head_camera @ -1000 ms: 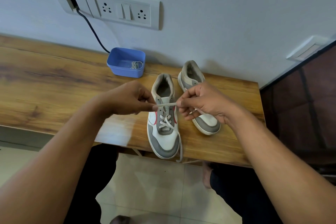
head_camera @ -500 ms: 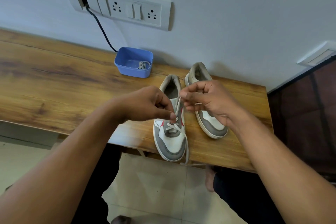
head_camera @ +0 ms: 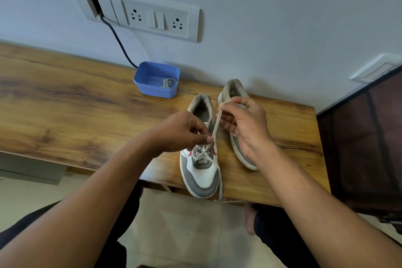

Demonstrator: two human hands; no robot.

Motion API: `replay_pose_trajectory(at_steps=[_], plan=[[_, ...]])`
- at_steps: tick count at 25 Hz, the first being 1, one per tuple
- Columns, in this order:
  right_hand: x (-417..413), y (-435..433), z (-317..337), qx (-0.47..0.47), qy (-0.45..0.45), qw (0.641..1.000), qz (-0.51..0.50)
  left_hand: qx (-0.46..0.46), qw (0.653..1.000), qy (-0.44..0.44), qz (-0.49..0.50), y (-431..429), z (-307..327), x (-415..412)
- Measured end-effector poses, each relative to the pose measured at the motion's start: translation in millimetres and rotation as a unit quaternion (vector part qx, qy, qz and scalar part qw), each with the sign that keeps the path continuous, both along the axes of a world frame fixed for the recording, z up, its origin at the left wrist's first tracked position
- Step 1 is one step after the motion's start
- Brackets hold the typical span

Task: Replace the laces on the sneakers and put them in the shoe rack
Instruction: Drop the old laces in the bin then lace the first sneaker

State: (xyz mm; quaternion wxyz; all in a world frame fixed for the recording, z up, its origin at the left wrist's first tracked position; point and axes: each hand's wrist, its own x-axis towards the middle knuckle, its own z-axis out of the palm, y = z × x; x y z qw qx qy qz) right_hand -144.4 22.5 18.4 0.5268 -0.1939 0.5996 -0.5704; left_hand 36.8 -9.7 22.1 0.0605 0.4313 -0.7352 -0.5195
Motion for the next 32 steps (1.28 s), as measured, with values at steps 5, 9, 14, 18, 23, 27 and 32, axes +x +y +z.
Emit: replay_pose_trajectory(at_steps=[5,9,14,18,23,27,32], plan=[[-16,6,4,-0.019,0.122,0.989,0.079,-0.170,0.977,-0.128,0.006,-4,0,-7],[-27,12,2,-0.034,0.288,0.947,0.135,-0.202,0.965,-0.168,-0.016,-4,-1,-11],[-25,19,-2,-0.064,0.347,0.916,0.191,-0.217,0.959,-0.185,0.000,-3,-8,-20],[-27,24,-17,-0.022,0.397,0.889,0.226,-0.181,0.969,-0.167,0.021,-5,-13,-25],[-13,33,-41,0.051,0.425,0.863,0.268,-0.141,0.978,-0.139,0.063,-7,-17,-27],[-4,43,-45,0.039,0.466,0.849,0.246,-0.150,0.976,-0.143,0.066,-6,-17,-29],[-1,43,-54,0.038,0.459,0.861,0.217,-0.145,0.977,-0.140,0.071,-6,-18,-28]])
